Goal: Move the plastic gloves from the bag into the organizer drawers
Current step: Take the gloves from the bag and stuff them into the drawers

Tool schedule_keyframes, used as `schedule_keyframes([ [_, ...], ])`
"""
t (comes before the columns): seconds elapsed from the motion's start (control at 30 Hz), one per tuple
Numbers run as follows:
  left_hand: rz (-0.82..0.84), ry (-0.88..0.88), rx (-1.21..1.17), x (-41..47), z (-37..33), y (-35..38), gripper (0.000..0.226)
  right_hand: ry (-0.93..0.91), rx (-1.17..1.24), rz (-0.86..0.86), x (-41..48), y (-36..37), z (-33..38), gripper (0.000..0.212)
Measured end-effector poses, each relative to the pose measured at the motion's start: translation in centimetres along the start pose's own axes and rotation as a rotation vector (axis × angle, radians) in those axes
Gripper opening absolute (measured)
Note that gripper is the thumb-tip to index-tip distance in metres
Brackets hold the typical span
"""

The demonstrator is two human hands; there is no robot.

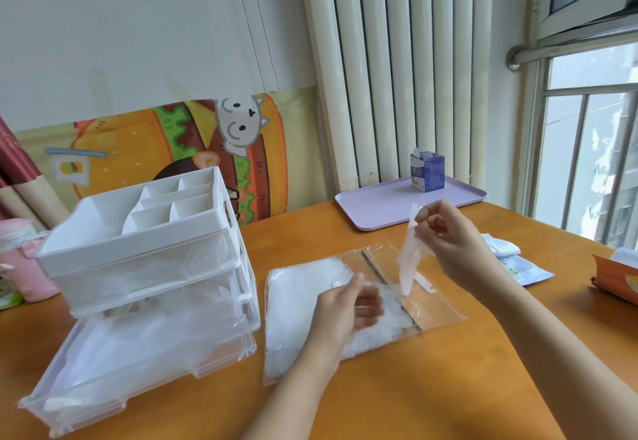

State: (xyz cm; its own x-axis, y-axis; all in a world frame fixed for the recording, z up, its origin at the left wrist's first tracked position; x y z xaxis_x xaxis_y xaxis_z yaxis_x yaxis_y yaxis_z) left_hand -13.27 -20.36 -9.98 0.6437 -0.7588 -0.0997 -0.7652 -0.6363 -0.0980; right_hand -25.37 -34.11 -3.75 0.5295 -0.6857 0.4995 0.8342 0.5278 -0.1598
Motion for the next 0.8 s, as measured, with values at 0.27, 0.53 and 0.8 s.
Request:
schedule_keyframes([
  [0.27, 0.498, -0.366, -0.708, -1.0, -0.2, 2.0, 0.113, 0.116, 0.907, 0.364, -1.2, 0.4, 2.7, 0.014],
  [0.53, 0.646, -0.025, -0.664, -2.1, -0.5, 1.8, 0.113, 0.288, 0.873, 0.195, -0.9, 0.1, 3.0, 0.061],
  [0.8, 0.164, 0.037, -0.525, -3.0, -3.0, -1.4, 0.005, 0.309, 1.040, 0.153, -0.8, 0.2, 1.5, 0.026],
])
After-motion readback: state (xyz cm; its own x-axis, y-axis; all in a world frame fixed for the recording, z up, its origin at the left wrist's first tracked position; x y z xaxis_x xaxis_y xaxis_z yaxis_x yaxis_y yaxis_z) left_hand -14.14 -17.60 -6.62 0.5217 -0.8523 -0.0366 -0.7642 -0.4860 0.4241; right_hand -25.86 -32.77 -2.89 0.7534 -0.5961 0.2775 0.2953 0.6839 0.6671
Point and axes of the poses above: each hand's wrist, its own x-axis towards the middle knuckle, its own y-axis out of the palm, z = x × y, the point moved 2 cm from there along x, towards the middle knuckle, and after that the axes turned 5 degrees about x, right-handed, at the moved point
